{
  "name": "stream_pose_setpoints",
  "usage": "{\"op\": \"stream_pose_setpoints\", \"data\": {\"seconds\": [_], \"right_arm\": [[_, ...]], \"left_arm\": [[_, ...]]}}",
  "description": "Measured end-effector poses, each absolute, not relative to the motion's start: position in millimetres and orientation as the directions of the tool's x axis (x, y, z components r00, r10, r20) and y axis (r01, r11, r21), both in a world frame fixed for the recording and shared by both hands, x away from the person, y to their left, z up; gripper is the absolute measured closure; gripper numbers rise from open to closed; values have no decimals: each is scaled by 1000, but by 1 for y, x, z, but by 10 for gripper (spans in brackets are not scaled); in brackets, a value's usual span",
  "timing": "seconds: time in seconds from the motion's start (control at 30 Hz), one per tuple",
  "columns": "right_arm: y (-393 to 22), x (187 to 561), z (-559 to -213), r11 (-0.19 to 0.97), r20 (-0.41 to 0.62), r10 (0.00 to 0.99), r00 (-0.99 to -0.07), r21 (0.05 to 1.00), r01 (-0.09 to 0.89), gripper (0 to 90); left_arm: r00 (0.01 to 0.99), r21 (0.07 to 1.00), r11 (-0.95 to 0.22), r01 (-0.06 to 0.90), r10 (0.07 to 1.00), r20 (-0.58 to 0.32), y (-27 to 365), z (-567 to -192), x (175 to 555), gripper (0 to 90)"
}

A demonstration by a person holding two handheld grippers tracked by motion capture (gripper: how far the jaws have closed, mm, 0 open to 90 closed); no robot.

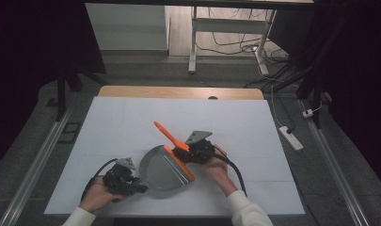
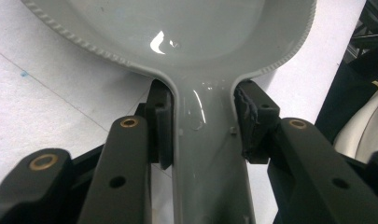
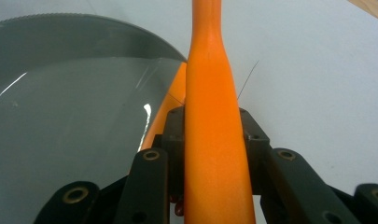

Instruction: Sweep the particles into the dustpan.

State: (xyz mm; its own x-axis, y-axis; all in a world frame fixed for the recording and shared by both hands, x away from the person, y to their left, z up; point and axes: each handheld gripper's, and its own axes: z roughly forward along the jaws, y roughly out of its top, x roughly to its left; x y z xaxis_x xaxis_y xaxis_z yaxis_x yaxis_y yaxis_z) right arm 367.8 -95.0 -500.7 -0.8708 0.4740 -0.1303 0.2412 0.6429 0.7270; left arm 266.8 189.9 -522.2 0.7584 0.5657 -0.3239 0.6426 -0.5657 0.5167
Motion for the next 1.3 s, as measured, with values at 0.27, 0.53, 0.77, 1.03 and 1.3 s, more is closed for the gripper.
{"op": "stream_pose_setpoints", "data": {"seconds": [0.27,0.53,0.77,1.03,1.3], "right_arm": [[-87,358,-500,674,-176,442,-879,712,196,706],[-79,348,-496,672,-181,413,-893,722,164,707],[-77,343,-489,637,-183,430,-884,755,154,707],[-101,359,-484,562,-162,560,-813,795,229,707],[-100,375,-496,549,-120,590,-798,785,288,707]], "left_arm": [[759,516,-567,642,566,-322,190,-522,267,613],[759,515,-568,642,565,-322,190,-522,267,613],[759,515,-568,642,565,-322,190,-523,267,613],[760,514,-569,641,564,-323,190,-523,267,613],[760,514,-570,642,564,-323,190,-523,267,613]]}}
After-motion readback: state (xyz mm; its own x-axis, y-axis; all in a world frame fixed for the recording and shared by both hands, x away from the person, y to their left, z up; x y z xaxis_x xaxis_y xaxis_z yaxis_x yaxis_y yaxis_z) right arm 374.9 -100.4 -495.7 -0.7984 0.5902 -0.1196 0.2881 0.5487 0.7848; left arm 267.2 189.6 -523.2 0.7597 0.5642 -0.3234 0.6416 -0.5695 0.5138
